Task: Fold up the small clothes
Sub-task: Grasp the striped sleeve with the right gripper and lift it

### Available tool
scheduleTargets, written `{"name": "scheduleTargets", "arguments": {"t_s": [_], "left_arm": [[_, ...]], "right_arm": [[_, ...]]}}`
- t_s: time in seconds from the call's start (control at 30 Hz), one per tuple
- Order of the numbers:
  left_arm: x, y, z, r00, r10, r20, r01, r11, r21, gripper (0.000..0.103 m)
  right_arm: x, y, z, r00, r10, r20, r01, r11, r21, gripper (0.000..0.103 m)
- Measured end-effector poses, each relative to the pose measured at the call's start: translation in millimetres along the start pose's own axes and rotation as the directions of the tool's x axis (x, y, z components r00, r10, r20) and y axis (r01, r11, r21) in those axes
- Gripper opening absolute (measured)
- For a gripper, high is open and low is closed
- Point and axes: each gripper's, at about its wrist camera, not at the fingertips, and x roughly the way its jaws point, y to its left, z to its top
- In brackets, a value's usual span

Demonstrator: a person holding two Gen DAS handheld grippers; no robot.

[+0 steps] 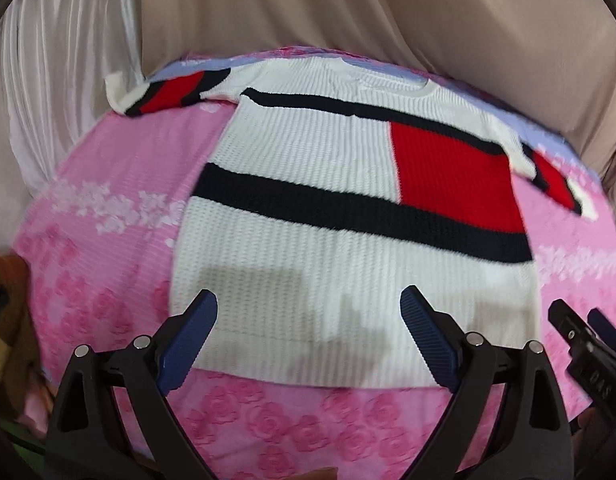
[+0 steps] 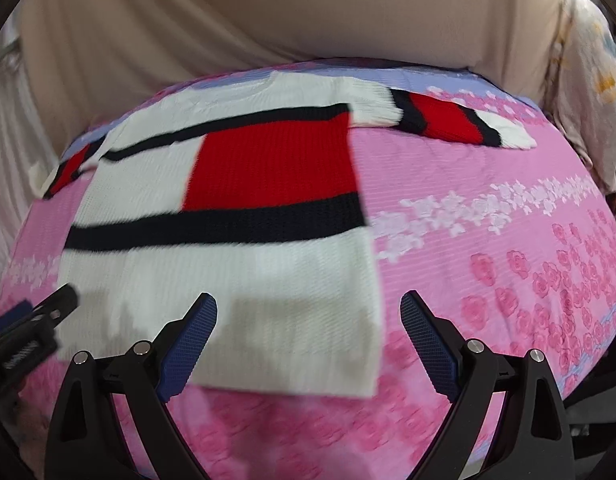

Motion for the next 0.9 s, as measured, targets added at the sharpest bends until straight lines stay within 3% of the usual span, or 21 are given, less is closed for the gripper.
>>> {"name": "scheduleTargets", "arguments": {"t_s": [0.1,0.23,0.33,0.43,0.7,0.87,0.9], "left_arm": [[5.1,-6.0,7.9,1.000,-0.030,0.006,0.030,0.999,-0.036,0.091],[17.1,-23.5,20.0,1.000,-0.027,-0.003,0.027,0.998,-0.056,0.091],[24.6,-41.6,30.7,1.000,0.008,0.008,-0.007,0.998,-0.068,0.091],[33.5,-58.2,41.7,0.999,0.039,0.011,-0.038,0.995,-0.089,0.091],[53.7,-97.4,57.5,0.992,0.121,0.019,-0.117,0.983,-0.139,0.091],[60.0,-107.8,55.7,0.989,0.148,0.005,-0.146,0.979,-0.142,0.091],[61.7,-108.2,55.0,0.989,0.151,-0.002,-0.149,0.978,-0.143,0.091]], "right_arm": [[13.4,-71.4,33.8,0.999,-0.028,0.034,0.024,0.991,0.135,0.091],[41.2,-177.1,81.5,0.990,-0.132,0.058,0.109,0.950,0.293,0.091],[70.3,-244.8,115.1,0.979,-0.190,0.076,0.155,0.929,0.336,0.091],[106.5,-292.0,146.4,0.978,-0.196,0.076,0.158,0.925,0.346,0.091],[194.9,-360.7,200.9,0.995,-0.079,0.066,0.043,0.899,0.436,0.090],[213.0,-363.9,210.4,0.995,-0.010,0.099,-0.034,0.897,0.441,0.064],[214.5,-364.5,211.7,0.995,0.005,0.097,-0.048,0.894,0.446,0.052]]}}
